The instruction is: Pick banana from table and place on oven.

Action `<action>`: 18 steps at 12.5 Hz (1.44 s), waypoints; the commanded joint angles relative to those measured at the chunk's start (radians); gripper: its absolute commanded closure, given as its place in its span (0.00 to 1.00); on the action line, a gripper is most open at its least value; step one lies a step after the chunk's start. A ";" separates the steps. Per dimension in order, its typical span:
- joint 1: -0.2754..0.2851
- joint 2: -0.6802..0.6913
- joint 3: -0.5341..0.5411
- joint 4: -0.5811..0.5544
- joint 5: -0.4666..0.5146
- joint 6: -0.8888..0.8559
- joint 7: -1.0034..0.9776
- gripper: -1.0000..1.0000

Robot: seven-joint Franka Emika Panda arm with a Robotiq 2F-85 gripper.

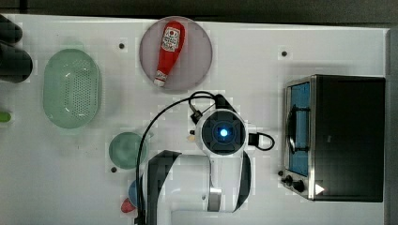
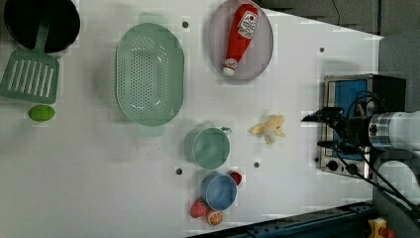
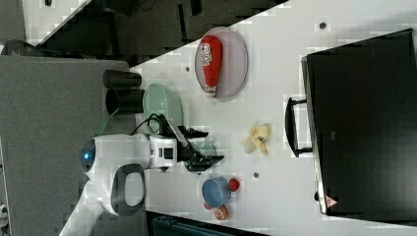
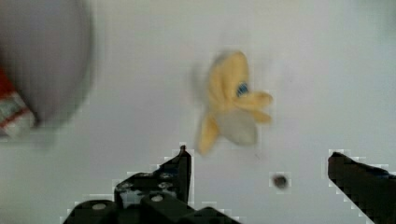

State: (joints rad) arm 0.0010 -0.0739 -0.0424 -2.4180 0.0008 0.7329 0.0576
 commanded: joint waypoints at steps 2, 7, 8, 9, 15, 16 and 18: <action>-0.015 0.138 -0.017 -0.031 0.004 0.166 0.026 0.00; -0.012 0.326 -0.016 -0.034 0.004 0.365 0.029 0.00; -0.012 0.355 -0.015 -0.036 0.004 0.397 0.029 0.00; -0.011 0.381 -0.013 -0.038 0.004 0.424 0.029 0.00; -0.011 0.407 -0.003 -0.037 0.006 0.454 0.035 0.53; -0.011 0.407 -0.003 -0.037 0.006 0.454 0.035 0.64; -0.011 0.406 -0.003 -0.037 0.006 0.454 0.035 0.82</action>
State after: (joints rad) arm -0.0146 0.3616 -0.0509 -2.4512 0.0012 1.1836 0.0599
